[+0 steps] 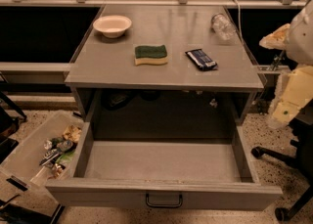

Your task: Place sponge into top drawer

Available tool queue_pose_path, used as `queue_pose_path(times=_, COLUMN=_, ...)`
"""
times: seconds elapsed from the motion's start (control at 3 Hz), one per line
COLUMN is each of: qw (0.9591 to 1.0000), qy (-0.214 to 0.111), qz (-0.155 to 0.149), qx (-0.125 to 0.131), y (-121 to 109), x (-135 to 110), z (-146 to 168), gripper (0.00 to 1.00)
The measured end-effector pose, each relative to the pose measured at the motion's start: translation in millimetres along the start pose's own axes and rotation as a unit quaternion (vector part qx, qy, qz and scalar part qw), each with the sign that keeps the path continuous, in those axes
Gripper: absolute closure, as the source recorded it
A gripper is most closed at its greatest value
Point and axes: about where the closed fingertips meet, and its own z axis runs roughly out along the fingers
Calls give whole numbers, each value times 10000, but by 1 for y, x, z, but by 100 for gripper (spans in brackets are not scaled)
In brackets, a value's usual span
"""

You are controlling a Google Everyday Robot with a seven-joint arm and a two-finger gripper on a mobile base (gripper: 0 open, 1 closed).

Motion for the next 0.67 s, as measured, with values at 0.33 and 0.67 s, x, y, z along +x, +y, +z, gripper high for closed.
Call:
queue_pose_path(times=0.33, qw=9936, qy=-1017, qz=-445, qx=-194, y=-21, x=-9, z=8, gripper=0)
queue_pose_path(times=0.67, qw=9750, qy=-1992, qz=-944, qx=-281, y=-40, x=-37, z=-5, gripper=0)
